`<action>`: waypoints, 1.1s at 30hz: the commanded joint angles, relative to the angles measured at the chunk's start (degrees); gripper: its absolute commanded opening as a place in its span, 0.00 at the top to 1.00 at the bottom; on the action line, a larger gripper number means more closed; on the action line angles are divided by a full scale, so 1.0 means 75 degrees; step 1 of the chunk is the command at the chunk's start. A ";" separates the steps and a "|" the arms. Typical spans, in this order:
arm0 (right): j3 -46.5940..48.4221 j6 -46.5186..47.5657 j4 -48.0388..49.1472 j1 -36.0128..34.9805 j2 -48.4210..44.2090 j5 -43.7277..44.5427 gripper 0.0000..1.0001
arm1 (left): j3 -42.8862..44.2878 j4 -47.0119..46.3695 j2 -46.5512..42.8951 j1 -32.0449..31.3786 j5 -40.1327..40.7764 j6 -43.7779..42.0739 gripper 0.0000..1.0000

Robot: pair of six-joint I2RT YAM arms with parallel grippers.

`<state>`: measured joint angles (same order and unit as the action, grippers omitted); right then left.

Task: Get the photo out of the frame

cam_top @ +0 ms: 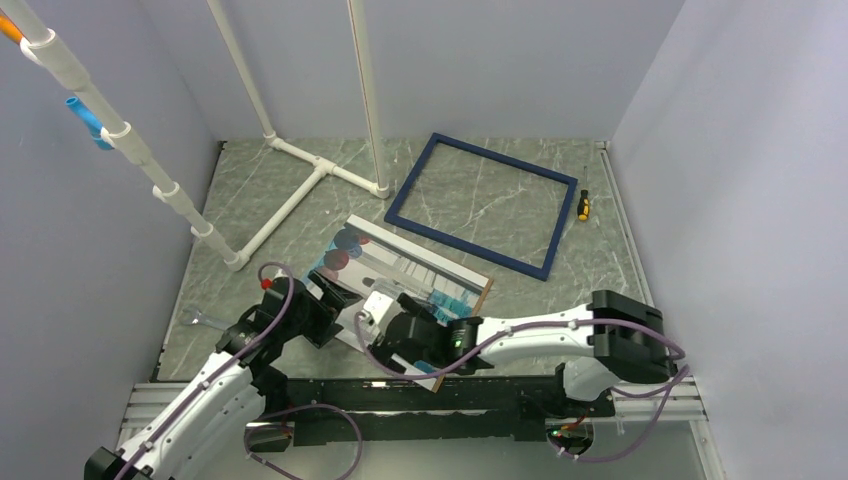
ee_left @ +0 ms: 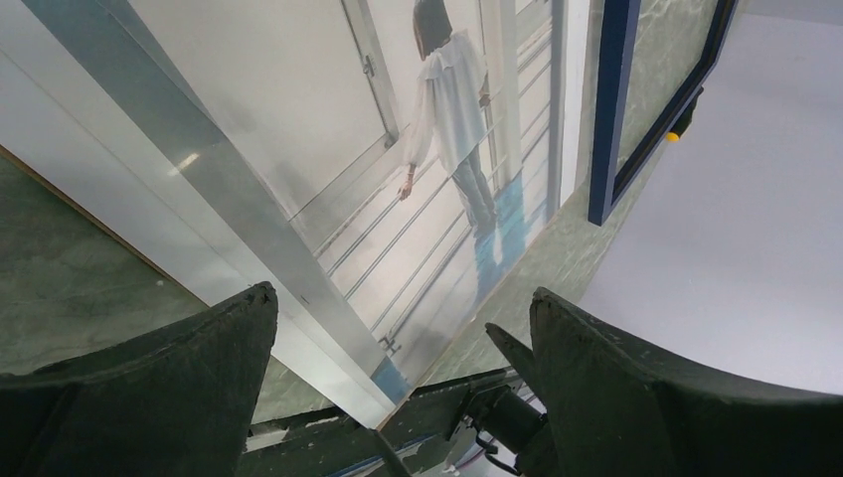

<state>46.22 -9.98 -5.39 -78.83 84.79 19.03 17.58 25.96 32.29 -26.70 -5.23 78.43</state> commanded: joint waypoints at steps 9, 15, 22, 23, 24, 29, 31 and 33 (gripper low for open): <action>0.0140 -0.0831 0.0417 0.0375 0.0540 0.0459 0.21 | 0.1810 0.1913 0.1334 0.0559 0.0677 -0.2063 0.01; -0.0413 -0.1206 0.1104 0.1353 0.0288 -0.0593 0.38 | 0.2213 0.2561 0.1959 0.1375 0.1039 -0.3039 0.01; -0.0741 -0.1349 0.1372 0.1896 0.0354 -0.0997 0.55 | 0.2269 0.1848 0.2428 0.3327 0.0619 -0.4493 0.01; -0.0785 -0.1366 0.1404 0.1975 0.0389 -0.1083 0.55 | 0.2268 0.1704 0.2532 0.3756 0.0348 -0.4719 0.01; -0.0811 -0.1410 0.1419 0.2058 0.0416 -0.1148 0.56 | 0.2189 0.1433 0.2577 0.4097 0.0081 -0.4873 0.00; -0.0631 -0.1103 0.0851 0.2168 0.0250 -0.1366 0.48 | 0.1348 -0.0013 0.2079 0.4602 -0.1534 -0.4785 0.01; -0.0597 -0.1009 0.0579 0.2144 -0.0048 -0.1415 0.36 | 0.0958 -0.0274 0.1758 0.4603 -0.2072 -0.4581 0.01; -0.0615 -0.0957 0.0289 0.2123 -0.0407 -0.1528 0.27 | 0.0800 -0.0179 0.1561 0.4603 -0.2415 -0.4578 0.00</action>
<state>40.45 -18.65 -0.08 -62.46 87.68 9.69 26.15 29.34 47.31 7.55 -13.23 44.80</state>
